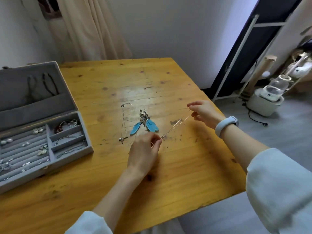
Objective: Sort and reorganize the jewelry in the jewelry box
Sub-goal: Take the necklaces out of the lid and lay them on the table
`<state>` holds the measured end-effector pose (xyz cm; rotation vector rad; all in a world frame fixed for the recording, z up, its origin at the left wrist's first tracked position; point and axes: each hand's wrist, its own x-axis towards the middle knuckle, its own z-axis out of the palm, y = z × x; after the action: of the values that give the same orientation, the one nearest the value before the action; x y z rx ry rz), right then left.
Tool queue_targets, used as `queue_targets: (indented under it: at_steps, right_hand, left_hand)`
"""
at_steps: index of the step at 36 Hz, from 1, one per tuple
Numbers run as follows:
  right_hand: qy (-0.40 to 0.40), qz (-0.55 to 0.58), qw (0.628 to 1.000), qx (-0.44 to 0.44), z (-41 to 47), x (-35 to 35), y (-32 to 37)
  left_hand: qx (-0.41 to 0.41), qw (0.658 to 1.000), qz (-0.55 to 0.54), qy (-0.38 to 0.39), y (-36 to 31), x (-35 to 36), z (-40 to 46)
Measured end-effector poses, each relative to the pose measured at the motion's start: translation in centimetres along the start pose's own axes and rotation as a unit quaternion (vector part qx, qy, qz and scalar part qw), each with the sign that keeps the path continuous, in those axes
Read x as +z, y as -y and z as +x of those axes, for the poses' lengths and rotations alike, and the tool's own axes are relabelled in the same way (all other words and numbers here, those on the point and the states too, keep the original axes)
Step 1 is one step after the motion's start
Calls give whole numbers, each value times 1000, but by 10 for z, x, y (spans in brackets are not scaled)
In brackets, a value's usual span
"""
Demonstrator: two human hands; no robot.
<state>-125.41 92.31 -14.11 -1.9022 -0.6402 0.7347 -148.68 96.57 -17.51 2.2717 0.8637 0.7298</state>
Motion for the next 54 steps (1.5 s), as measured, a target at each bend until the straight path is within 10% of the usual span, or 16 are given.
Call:
queue_targets:
  at_steps: [17, 26, 33, 54]
  right_hand:
    - [18, -123, 991, -51, 80, 54, 19]
    - [51, -353, 893, -274, 36, 47, -27]
    - [112, -503, 820, -248, 34, 51, -35]
    - [112, -476, 848, -205, 53, 53, -20]
  left_hand:
    - [90, 976, 194, -29, 11, 31, 16]
    - [165, 961, 217, -40, 17, 26, 6]
    - [178, 955, 239, -8, 14, 26, 5]
    - [149, 947, 278, 55, 17, 36, 16]
